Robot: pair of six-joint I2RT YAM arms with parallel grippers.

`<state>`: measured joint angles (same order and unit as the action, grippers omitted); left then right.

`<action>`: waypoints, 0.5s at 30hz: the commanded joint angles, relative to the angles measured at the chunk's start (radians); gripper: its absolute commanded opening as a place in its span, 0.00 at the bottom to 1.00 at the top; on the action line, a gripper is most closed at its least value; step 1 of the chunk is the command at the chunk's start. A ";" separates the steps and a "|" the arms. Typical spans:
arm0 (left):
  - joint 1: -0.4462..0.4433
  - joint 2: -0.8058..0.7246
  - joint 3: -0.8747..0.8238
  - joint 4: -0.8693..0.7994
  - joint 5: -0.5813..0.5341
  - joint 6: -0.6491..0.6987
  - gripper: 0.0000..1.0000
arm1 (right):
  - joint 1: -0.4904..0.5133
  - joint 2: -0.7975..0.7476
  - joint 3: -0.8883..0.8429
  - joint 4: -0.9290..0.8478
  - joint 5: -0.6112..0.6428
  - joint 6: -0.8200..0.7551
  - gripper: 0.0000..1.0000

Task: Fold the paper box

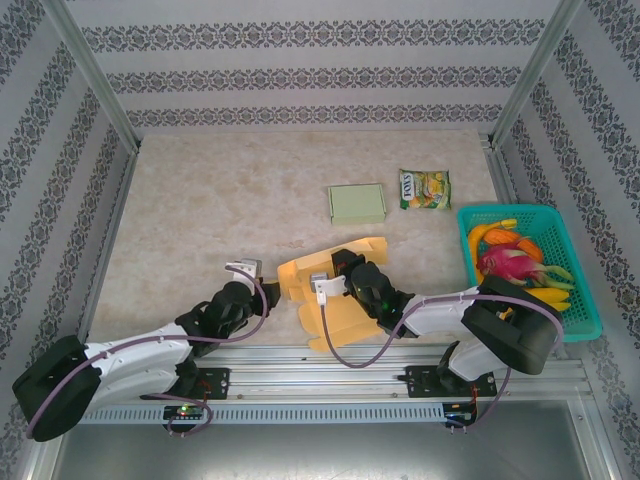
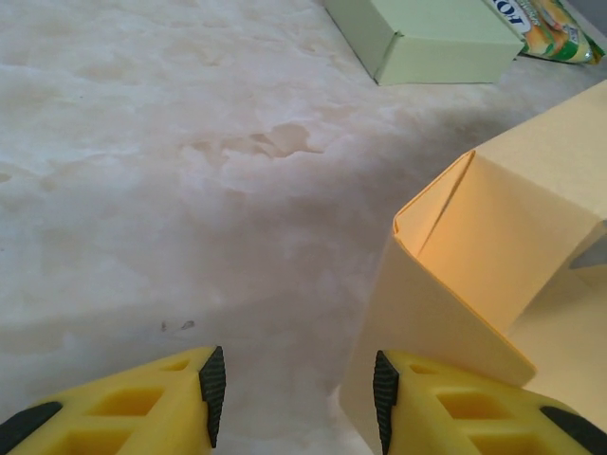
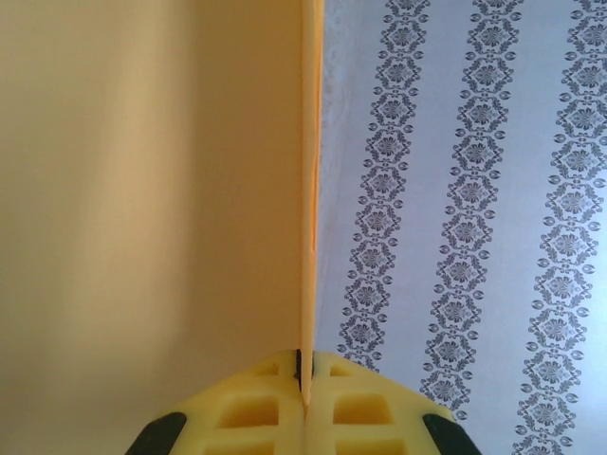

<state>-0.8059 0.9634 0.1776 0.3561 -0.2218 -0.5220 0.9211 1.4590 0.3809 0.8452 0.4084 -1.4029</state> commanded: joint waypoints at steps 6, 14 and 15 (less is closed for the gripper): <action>-0.009 0.041 0.063 0.085 0.030 0.026 0.48 | 0.012 -0.031 0.056 0.035 -0.018 0.083 0.00; -0.009 0.178 0.133 0.151 0.020 0.028 0.47 | 0.017 0.042 0.079 0.072 -0.017 0.105 0.00; -0.009 0.192 0.140 0.158 0.009 0.027 0.47 | 0.018 0.050 0.078 0.075 -0.019 0.106 0.00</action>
<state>-0.8059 1.1278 0.2783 0.4358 -0.2020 -0.5137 0.9211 1.4803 0.4427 0.8745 0.4091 -1.3338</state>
